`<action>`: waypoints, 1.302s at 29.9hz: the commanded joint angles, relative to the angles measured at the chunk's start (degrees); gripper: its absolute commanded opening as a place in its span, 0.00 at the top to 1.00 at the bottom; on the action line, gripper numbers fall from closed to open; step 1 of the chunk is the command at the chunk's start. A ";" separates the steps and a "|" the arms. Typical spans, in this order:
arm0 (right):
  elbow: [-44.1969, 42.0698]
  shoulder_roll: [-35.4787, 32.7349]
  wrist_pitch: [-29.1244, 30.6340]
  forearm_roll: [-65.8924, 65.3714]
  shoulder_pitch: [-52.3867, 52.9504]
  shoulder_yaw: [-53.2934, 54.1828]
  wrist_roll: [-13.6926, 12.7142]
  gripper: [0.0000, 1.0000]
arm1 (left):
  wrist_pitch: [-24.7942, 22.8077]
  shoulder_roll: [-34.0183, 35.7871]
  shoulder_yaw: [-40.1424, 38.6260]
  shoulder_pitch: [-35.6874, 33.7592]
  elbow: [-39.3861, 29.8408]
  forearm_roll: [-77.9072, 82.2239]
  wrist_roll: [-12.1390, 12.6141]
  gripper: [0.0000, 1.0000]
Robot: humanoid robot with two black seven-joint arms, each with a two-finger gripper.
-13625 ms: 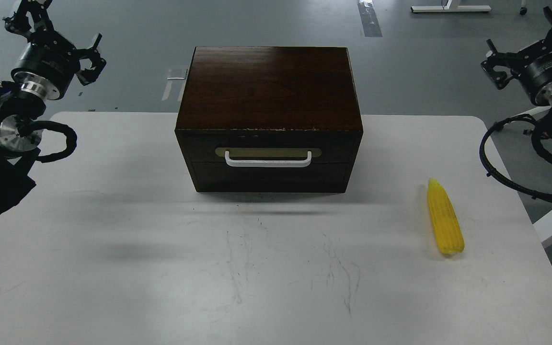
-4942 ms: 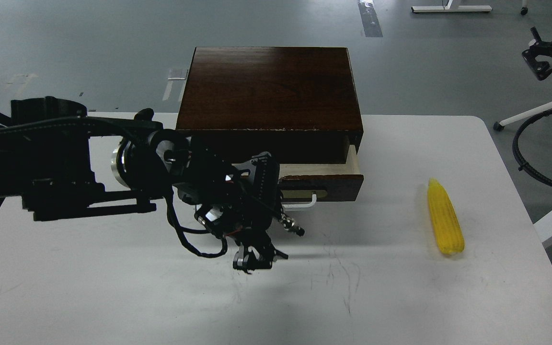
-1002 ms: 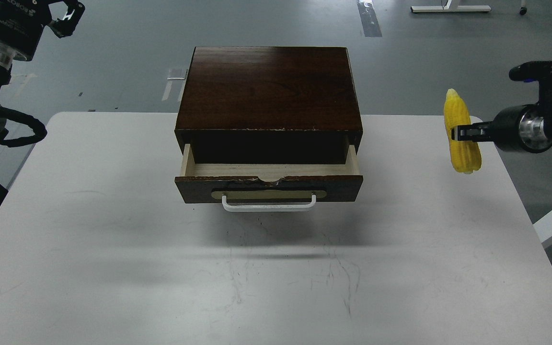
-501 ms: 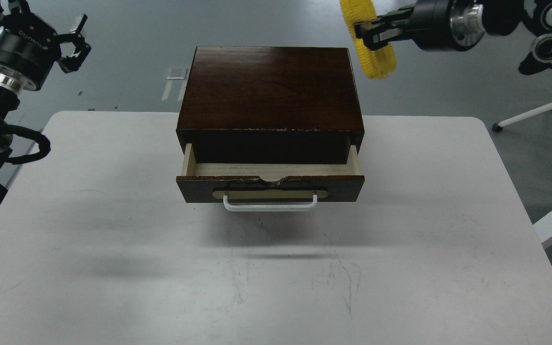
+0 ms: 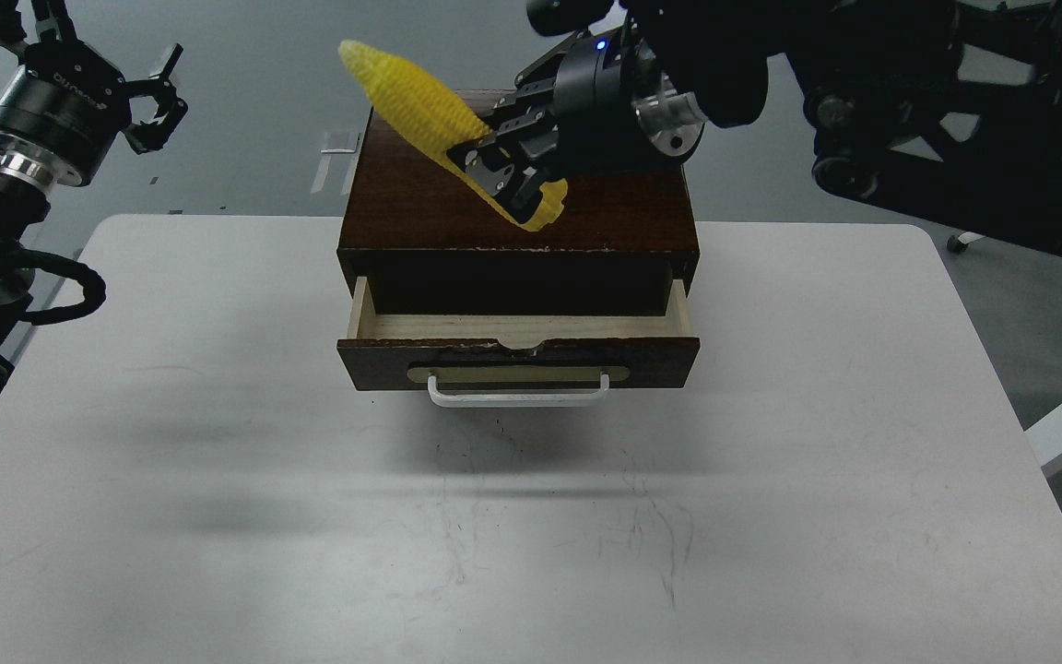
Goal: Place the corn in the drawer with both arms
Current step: 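Carry the corn over the open drawer with the right gripper, then lower the corn into the drawer and open the right gripper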
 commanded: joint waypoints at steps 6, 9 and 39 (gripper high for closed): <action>0.56 4.91 0.00 -10.24 5.11 -9.65 5.95 1.00 | 0.00 0.27 -0.09 0.87 0.04 -0.09 -0.09 0.02; 0.56 5.09 0.00 -13.83 5.20 -11.33 6.22 1.00 | 0.00 0.28 -0.09 1.22 0.04 -0.09 -0.09 0.02; -3.57 5.52 0.00 -19.73 -1.65 -15.46 7.27 0.96 | 0.00 0.10 -0.17 1.66 0.04 -0.44 -0.53 0.02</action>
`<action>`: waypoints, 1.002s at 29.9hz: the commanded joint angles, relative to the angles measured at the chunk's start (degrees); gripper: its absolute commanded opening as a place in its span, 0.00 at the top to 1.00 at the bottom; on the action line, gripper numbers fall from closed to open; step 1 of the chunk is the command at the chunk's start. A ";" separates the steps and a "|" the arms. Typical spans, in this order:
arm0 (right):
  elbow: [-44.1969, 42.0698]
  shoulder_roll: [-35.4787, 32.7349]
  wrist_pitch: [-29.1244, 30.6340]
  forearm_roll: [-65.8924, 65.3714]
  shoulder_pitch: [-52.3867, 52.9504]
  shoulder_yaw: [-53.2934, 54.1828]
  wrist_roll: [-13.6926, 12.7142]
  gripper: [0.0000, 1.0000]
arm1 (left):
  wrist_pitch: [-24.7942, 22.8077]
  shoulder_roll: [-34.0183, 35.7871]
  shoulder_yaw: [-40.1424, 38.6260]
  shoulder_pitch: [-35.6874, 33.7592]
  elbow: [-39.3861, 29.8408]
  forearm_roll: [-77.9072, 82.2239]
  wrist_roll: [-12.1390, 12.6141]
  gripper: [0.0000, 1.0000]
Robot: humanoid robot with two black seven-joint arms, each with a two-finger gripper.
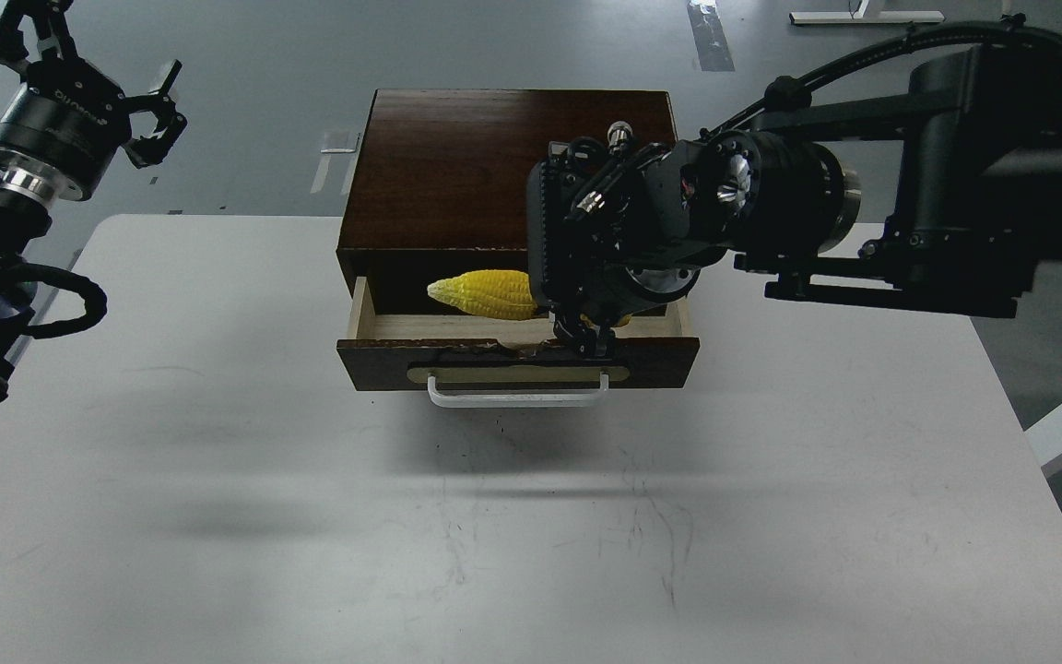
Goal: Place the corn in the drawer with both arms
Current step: 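Lower the corn into the drawer and open the right gripper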
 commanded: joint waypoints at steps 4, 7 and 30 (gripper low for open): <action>-0.49 0.42 0.01 -0.29 -0.21 -1.16 0.09 0.88 | 0.00 0.15 0.00 0.28 0.06 -0.03 0.00 0.02; -0.49 0.68 0.01 -0.12 -0.39 -1.07 0.00 0.83 | 0.00 0.15 0.00 0.46 0.06 -0.03 0.00 0.02; -0.31 0.68 0.01 0.58 0.57 -0.90 0.00 0.58 | 0.00 0.41 0.00 0.89 0.06 0.06 0.09 0.02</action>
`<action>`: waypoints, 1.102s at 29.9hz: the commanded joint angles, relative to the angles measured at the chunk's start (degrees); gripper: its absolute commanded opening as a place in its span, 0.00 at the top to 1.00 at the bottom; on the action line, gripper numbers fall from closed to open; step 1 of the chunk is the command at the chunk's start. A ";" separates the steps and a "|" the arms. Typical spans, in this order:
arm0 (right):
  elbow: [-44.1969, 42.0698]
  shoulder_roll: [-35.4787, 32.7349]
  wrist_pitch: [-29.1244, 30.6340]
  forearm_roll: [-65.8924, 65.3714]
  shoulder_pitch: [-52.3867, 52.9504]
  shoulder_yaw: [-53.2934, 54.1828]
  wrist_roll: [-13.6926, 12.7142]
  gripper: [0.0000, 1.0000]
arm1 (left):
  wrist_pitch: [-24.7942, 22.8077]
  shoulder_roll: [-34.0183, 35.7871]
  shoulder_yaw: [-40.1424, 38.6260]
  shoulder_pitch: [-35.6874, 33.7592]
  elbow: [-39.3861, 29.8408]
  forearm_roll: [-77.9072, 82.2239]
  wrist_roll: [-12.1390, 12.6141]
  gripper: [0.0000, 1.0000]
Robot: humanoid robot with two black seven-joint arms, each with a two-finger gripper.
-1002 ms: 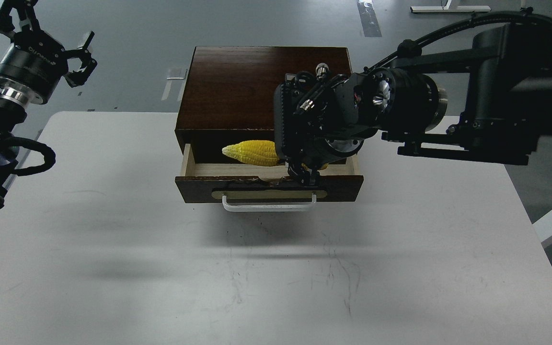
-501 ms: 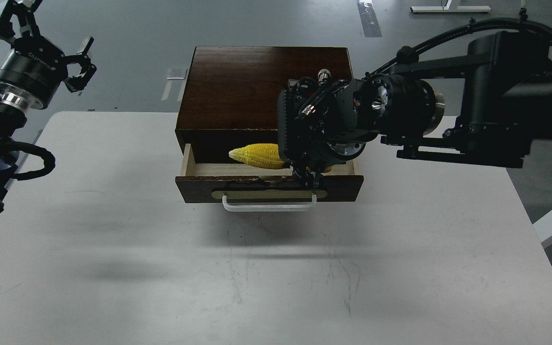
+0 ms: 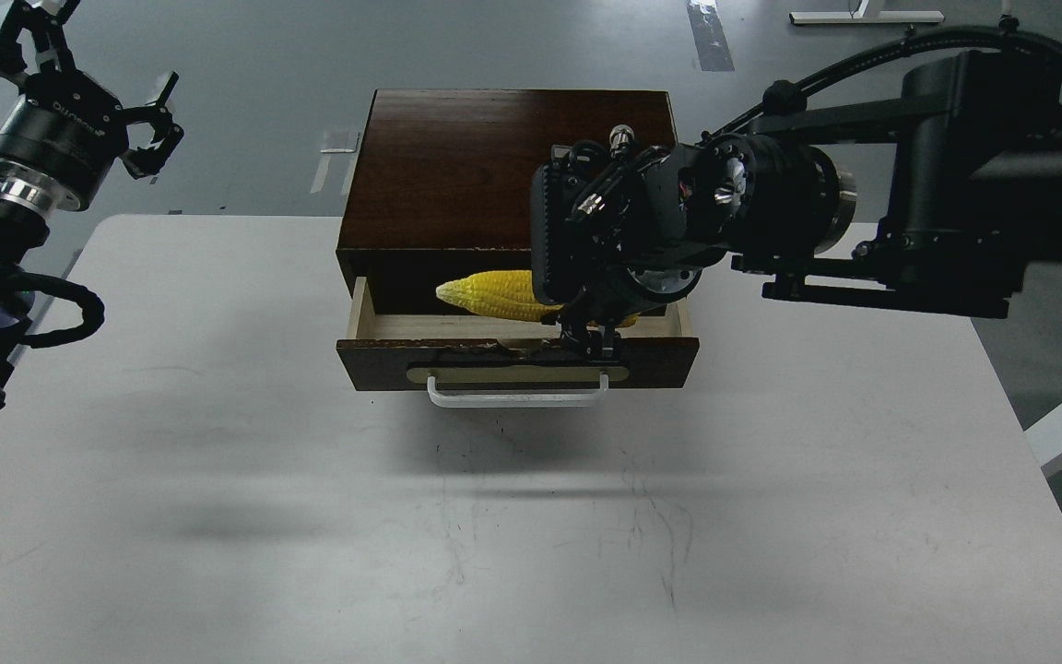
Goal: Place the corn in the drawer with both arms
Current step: 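Lower the corn into the drawer and open the right gripper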
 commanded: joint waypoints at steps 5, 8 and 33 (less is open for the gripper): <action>0.04 -0.01 -0.01 0.24 0.52 0.21 0.01 0.58 | 0.00 0.03 0.00 -0.06 0.00 0.11 0.08 0.02; -0.05 -0.01 -0.01 0.24 0.43 0.21 0.01 0.57 | 0.00 0.12 0.00 -0.06 0.00 0.11 0.08 0.02; -4.00 -0.18 -0.01 8.93 0.52 10.93 -0.26 0.00 | 0.00 0.21 0.09 -0.06 0.00 0.38 0.08 0.02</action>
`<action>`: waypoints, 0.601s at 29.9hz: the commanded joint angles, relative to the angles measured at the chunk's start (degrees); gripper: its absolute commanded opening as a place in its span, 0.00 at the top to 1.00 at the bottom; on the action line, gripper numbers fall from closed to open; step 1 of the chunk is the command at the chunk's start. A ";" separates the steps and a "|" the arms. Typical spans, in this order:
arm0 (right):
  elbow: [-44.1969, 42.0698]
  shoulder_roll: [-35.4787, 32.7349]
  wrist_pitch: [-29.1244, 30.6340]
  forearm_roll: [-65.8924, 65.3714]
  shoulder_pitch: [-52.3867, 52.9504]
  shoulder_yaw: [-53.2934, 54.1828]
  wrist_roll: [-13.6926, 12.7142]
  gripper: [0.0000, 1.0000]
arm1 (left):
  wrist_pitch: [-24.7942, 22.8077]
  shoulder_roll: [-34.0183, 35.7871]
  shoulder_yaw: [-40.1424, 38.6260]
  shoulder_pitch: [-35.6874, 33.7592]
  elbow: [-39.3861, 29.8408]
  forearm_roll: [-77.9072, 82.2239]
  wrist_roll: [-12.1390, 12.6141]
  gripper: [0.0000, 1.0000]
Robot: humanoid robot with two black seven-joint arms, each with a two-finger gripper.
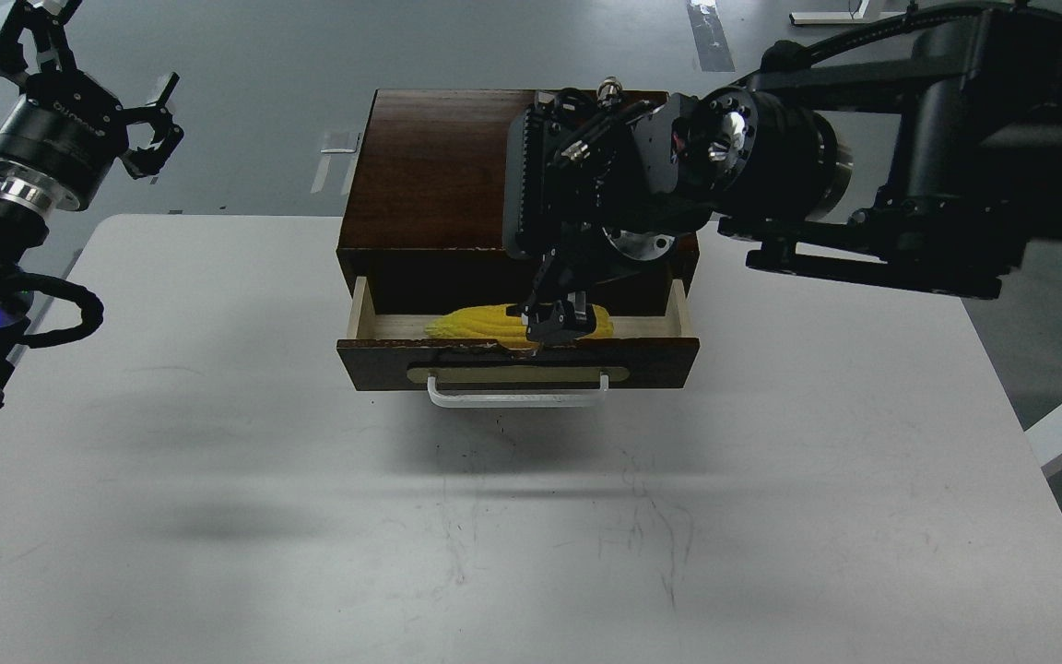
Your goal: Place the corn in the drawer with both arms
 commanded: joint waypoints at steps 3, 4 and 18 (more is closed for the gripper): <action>-3.06 -0.46 -0.01 11.62 0.88 8.68 -0.26 0.00 | 0.00 0.12 -0.09 -0.01 0.01 -0.08 -0.09 0.02; -3.67 -0.90 -0.01 15.19 1.05 10.95 -0.35 0.00 | 0.00 0.03 -0.18 -0.01 0.01 -0.17 -0.18 0.02; -14.12 -19.60 -0.01 54.89 -3.60 21.69 -0.35 0.00 | 0.00 -0.94 -0.62 -0.54 0.80 -0.52 -0.44 0.02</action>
